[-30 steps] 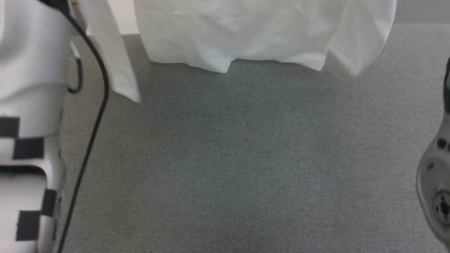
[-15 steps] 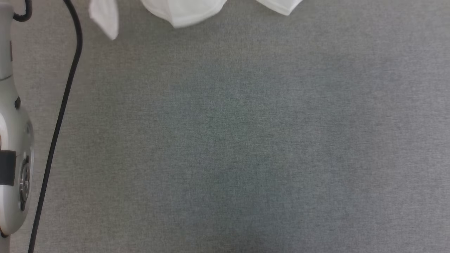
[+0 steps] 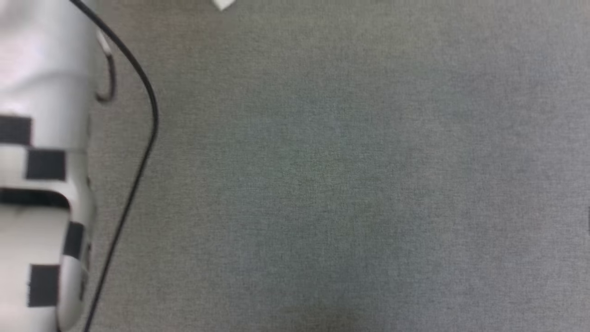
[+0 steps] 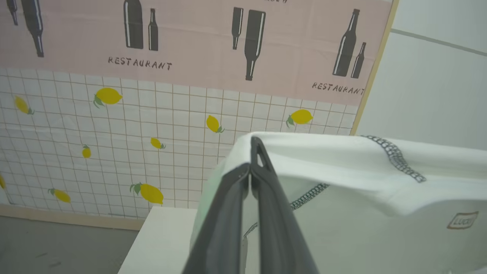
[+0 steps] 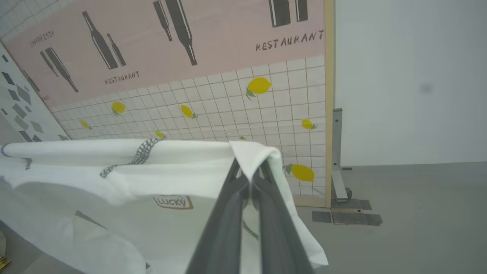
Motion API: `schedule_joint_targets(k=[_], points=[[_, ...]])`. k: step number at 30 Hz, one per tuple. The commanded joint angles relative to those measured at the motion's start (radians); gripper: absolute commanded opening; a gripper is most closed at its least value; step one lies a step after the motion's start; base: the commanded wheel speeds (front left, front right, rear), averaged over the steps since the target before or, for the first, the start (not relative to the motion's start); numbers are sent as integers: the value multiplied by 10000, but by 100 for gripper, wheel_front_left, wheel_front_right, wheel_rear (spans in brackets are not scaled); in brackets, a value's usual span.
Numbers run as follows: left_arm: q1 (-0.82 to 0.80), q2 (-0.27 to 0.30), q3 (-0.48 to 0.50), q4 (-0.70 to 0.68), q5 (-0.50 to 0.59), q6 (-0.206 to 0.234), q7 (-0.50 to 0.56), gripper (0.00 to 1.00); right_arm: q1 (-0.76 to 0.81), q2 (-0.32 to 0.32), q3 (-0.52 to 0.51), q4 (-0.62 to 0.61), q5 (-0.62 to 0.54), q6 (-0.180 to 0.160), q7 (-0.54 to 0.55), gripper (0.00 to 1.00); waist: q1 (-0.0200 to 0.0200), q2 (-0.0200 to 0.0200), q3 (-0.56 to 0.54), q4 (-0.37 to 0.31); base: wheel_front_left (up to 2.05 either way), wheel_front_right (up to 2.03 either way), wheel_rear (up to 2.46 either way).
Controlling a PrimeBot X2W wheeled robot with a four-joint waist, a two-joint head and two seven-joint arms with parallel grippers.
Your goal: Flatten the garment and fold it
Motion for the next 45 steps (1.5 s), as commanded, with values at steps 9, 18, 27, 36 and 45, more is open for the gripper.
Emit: schedule_joint_targets(k=[9,18,27,36,45], points=[[4147,64,139,162,-904,-727,-594,0,5132,-457,609,-970,1810,-25,-469,0,-2,99,-2763,345,0,0,0],[9438,-35,377,-1910,-1834,-406,-413,0,10241,-139,33,-2256,2526,-25,-590,0,-2,99,-4431,448,0,0,0],[13892,292,330,-4486,-2442,768,1220,0,13884,290,-783,-3822,1832,-25,340,0,-2,99,-4955,464,0,0,0],[15883,1147,-300,-5244,-2170,1999,3444,0,16082,283,-1128,-5029,-59,-25,2851,0,-2,99,-5063,393,0,0,0],[16312,1434,-578,-5270,-2040,2784,4603,0,16796,411,-1086,-5591,-948,-25,4799,0,-2,99,-5004,363,0,0,0]])
